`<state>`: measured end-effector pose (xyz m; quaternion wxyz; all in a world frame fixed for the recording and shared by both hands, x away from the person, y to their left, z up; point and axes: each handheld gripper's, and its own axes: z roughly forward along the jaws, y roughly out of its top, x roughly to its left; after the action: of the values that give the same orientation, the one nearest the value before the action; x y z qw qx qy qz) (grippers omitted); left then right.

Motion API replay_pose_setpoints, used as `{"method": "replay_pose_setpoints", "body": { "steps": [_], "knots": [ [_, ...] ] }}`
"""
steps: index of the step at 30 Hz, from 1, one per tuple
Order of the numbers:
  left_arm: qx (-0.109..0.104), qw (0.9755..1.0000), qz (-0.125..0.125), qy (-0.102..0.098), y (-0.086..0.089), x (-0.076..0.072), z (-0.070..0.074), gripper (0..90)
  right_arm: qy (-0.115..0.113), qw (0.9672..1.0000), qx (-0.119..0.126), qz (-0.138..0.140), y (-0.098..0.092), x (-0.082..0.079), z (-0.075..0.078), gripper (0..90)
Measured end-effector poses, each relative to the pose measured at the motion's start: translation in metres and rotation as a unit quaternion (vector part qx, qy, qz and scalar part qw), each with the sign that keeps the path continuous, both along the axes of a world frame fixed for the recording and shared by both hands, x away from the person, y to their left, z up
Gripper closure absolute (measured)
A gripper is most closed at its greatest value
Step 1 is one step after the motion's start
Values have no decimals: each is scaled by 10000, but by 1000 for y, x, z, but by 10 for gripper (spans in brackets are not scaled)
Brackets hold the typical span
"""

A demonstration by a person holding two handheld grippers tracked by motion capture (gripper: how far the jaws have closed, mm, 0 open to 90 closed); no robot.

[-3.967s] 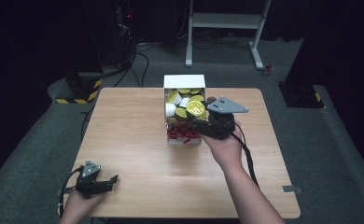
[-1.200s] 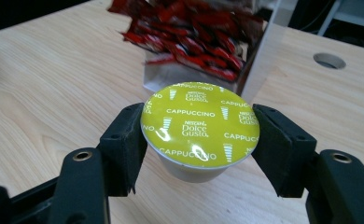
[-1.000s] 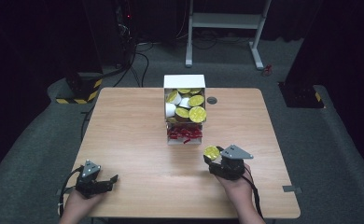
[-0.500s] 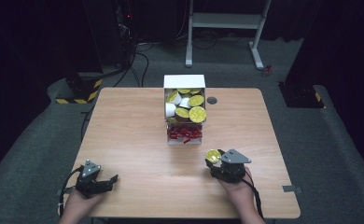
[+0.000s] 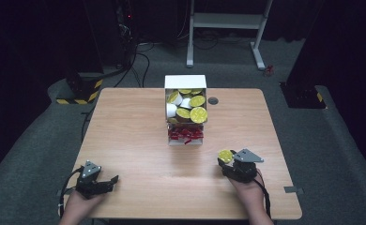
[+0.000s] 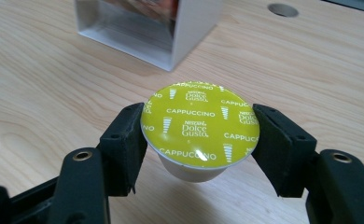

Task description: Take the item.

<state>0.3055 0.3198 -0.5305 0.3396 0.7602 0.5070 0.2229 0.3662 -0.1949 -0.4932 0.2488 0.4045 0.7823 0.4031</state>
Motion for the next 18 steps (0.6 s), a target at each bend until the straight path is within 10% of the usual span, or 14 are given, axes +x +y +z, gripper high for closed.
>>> {"method": "replay_pose_setpoints", "body": {
  "steps": [18],
  "knots": [
    [-7, 10000, -28, 5, 1, 0, 0, 161, 62, 9967, -141, -798, -46, 13, -7, 382]
  ]
}}
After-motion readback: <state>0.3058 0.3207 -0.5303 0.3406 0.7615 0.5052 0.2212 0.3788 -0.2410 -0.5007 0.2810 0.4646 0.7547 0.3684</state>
